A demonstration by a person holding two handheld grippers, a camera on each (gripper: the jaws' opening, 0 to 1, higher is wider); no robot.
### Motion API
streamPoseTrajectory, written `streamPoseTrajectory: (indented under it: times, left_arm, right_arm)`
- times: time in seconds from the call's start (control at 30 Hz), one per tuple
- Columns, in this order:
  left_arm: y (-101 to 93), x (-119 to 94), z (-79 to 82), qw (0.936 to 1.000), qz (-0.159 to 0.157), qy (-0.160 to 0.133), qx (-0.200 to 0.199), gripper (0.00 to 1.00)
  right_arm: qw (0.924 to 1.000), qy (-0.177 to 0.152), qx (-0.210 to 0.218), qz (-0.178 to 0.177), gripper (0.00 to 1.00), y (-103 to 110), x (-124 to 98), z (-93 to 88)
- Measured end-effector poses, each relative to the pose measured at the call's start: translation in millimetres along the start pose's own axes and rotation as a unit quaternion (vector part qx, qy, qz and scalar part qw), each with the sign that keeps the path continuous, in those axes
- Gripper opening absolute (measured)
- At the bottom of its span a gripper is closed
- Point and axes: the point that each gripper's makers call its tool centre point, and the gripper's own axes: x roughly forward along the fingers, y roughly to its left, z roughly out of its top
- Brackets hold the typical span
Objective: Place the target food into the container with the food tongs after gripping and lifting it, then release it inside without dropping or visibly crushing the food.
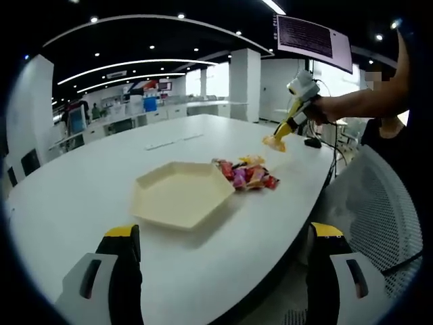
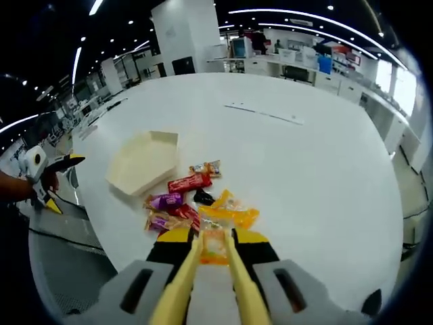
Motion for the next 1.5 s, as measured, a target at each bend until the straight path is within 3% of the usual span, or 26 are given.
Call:
streamPoseTrajectory:
  times: [0.83, 1.13, 1.5]
  left_arm:
    - [0.1, 0, -0.3, 1.0000, 0.001, 0.002, 0.006, 0.99]
    - [-2.2, 1, -1.2, 0.9999, -0.002, 0.006, 0.011, 0.99]
    - [-2.2, 1, -1.8, 0.9999, -0.002, 0.008, 0.013, 0.99]
  right_arm:
    - [0.9955, -0.013, -0.077, 0.053, 0.21, 59, 37, 81.5]
    - [0.9891, -0.020, -0.119, 0.083, 0.21, 95, 52, 118.9]
    - [0.9787, -0.019, -0.169, 0.115, 0.21, 138, 67, 150.5]
